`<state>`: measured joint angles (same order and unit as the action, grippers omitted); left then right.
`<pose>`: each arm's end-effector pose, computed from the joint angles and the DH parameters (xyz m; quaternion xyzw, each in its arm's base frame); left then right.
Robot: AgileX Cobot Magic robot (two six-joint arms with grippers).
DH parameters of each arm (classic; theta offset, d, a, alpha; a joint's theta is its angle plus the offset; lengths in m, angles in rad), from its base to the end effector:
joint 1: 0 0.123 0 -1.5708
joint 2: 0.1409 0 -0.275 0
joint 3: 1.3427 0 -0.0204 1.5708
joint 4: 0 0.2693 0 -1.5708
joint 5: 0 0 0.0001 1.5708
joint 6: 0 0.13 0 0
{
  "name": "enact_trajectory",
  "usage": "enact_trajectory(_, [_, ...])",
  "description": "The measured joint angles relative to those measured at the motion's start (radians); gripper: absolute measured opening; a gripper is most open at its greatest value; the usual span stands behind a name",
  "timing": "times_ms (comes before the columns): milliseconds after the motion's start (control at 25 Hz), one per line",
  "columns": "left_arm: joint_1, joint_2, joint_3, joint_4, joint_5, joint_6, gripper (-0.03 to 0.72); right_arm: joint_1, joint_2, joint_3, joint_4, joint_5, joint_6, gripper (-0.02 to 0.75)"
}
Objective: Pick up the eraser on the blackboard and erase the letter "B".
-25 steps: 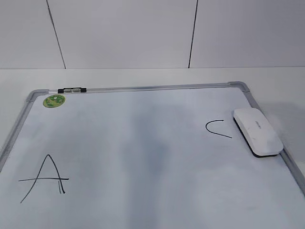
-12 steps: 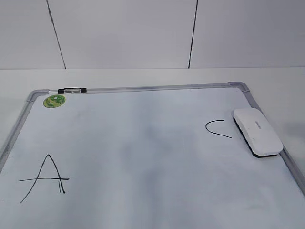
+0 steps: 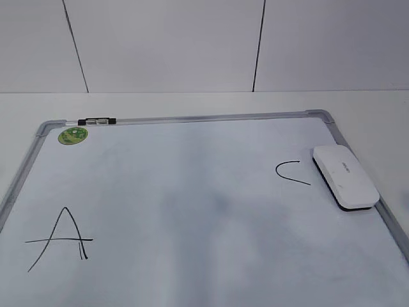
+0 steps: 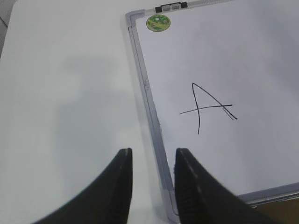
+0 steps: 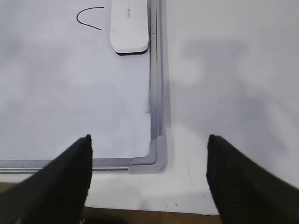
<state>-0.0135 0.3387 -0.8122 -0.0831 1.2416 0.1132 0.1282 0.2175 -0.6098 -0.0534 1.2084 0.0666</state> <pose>0.0738 -0.0112 0.3288 0.0619 0.8997 -0.0198 0.4316 0.0691 0.0024 0.2753 -0.0265 0.9120 0.0132 0.4091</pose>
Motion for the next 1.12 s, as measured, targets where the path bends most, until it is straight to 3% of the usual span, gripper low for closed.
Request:
enact_trajectory(560, [-0.011, -0.161, 0.274, 0.0, -0.123, 0.021, 0.239, 0.0, -0.116, 0.095, 0.0, -0.086, -0.007, 0.568])
enact_trajectory(1120, [-0.011, -0.328, 0.285, -0.004, -0.129, 0.024, 0.239, 0.0, -0.235, 0.119, 0.005, -0.065, -0.087, 0.568])
